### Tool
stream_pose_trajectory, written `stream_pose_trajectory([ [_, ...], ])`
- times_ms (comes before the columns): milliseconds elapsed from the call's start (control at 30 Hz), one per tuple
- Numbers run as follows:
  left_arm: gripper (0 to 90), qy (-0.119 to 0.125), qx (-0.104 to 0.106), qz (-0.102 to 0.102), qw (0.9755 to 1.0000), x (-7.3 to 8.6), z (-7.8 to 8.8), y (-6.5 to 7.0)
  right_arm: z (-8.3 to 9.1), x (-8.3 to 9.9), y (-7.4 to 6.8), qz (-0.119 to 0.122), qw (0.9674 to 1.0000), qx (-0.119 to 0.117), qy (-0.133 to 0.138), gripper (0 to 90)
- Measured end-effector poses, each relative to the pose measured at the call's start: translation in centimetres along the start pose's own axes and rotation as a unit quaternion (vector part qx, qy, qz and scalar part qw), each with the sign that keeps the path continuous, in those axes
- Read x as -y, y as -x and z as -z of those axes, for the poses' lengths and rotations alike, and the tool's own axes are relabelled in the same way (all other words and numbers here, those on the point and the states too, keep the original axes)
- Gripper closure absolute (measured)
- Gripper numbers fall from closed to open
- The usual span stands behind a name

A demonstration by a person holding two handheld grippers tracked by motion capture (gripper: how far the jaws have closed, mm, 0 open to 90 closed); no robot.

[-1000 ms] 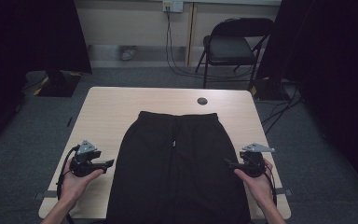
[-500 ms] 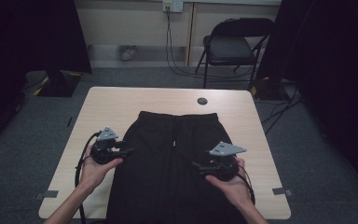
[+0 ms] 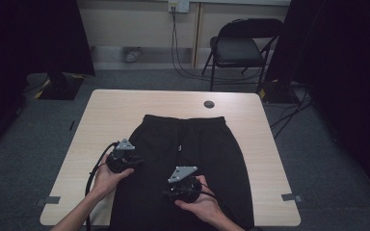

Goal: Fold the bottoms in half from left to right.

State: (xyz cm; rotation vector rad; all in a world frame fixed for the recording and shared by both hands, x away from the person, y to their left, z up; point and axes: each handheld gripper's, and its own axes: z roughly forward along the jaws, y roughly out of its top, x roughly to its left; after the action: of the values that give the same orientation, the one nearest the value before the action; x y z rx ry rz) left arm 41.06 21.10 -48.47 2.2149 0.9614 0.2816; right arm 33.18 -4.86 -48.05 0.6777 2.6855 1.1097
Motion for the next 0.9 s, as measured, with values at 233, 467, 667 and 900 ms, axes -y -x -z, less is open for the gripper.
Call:
stream_pose_trajectory([
  [233, 62.6, 0.013, -0.022, -0.016, 0.9996, 0.2, -0.7, 0.3, -0.6, 1.7, 0.0, 0.005, 0.9999, 0.011, 0.011, 46.2],
  [467, 62.1, 0.022, -0.024, -0.013, 0.9994, 0.2, -1.0, 1.2, 0.7, 3.4, 0.9, 0.005, 0.9996, 0.011, 0.026, 46.2],
  [667, 58.6, 0.029, -0.021, -0.022, 0.9991, -0.1, -1.6, 2.3, 1.8, 4.5, 1.6, 0.006, 0.9996, 0.011, 0.026, 46.2],
  [900, 51.7, 0.036, -0.012, -0.031, 0.9988, -0.7, -2.7, 4.7, 3.6, 6.2, 2.5, -0.002, 0.9994, 0.02, 0.027, 46.3],
])
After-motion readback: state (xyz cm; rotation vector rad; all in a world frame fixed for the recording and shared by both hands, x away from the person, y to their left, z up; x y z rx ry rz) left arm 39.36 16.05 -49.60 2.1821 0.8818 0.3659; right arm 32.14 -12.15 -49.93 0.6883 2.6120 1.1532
